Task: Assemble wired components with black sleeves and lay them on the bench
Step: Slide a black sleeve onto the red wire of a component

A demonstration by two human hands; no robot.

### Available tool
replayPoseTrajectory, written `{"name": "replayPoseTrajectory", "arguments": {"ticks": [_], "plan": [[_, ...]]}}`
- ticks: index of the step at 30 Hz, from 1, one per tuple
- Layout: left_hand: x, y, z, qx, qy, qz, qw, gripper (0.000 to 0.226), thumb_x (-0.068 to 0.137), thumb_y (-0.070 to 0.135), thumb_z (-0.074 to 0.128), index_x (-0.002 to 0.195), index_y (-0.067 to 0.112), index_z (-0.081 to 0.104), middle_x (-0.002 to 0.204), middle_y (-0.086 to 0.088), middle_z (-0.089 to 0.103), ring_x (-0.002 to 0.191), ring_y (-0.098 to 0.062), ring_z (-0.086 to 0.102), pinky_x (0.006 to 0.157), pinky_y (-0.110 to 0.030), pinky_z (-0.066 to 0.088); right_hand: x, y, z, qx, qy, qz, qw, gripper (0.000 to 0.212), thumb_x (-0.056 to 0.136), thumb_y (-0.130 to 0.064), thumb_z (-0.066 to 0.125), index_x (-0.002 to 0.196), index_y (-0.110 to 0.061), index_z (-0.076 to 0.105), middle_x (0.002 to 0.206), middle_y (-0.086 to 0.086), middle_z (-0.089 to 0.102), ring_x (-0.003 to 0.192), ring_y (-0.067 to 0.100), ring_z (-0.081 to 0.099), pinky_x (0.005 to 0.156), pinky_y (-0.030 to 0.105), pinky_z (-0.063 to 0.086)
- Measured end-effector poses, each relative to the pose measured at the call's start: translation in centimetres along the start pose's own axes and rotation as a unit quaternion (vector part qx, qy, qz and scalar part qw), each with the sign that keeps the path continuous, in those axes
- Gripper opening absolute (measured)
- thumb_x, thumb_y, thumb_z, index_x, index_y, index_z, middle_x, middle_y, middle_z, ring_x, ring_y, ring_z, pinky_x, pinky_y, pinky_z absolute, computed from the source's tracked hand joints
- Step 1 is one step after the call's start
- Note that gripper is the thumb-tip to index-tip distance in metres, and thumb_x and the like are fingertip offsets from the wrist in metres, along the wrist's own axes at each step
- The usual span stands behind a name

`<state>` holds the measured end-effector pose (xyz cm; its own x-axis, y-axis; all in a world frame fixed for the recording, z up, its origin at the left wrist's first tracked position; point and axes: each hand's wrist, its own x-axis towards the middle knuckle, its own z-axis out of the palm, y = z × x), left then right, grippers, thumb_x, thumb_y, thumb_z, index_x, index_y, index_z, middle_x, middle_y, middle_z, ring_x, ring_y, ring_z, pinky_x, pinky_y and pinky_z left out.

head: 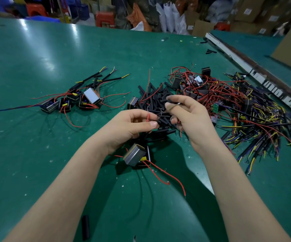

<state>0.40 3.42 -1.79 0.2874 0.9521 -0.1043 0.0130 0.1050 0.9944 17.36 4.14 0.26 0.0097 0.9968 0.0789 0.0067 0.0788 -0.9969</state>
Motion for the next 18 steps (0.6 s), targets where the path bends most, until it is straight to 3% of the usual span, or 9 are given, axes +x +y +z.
{"name": "replayPoseTrajectory", "arguments": {"ticks": [4,8,14,18], "plan": [[0.14,-0.17,0.03,0.009,0.014,0.021,1.000,0.029,0.056,0.031,0.076,0.082,0.020,0.070,0.073,0.009,0.066,0.067,-0.003,0.056,0.060,-0.017,0.037,0.05,-0.06,-0.21,0.000,0.012,-0.007,1.000,0.013,0.089,-0.008,0.065,0.096,-0.019,0.065,0.072,-0.006,0.065,0.050,-0.002,0.050,0.046,0.009,0.037],[0.28,-0.35,0.02,-0.003,0.003,0.042,0.999,0.023,0.062,0.020,0.076,0.084,0.017,0.067,0.071,0.009,0.068,0.068,-0.001,0.061,0.064,-0.010,0.045,0.16,0.08,-0.32,-0.004,0.021,-0.006,1.000,0.013,0.089,-0.010,0.065,0.097,-0.020,0.065,0.070,-0.010,0.065,0.049,-0.001,0.050,0.046,0.009,0.037],[0.32,-0.27,-0.02,0.001,0.016,0.052,0.999,0.021,0.063,0.020,0.076,0.081,0.016,0.066,0.068,0.010,0.067,0.064,0.001,0.059,0.062,-0.008,0.045,0.26,0.17,-0.20,-0.002,0.006,0.005,1.000,0.012,0.089,-0.010,0.064,0.095,-0.021,0.066,0.065,-0.014,0.065,0.049,0.000,0.049,0.046,0.010,0.037],[0.52,-0.33,-0.03,-0.001,0.028,0.061,0.998,0.014,0.074,0.006,0.074,0.081,0.014,0.065,0.066,0.011,0.067,0.062,0.002,0.059,0.060,-0.008,0.044,0.36,0.06,-0.50,-0.002,0.027,-0.002,1.000,0.012,0.089,-0.010,0.064,0.095,-0.020,0.065,0.064,-0.013,0.065,0.048,0.000,0.048,0.046,0.010,0.037]]}}
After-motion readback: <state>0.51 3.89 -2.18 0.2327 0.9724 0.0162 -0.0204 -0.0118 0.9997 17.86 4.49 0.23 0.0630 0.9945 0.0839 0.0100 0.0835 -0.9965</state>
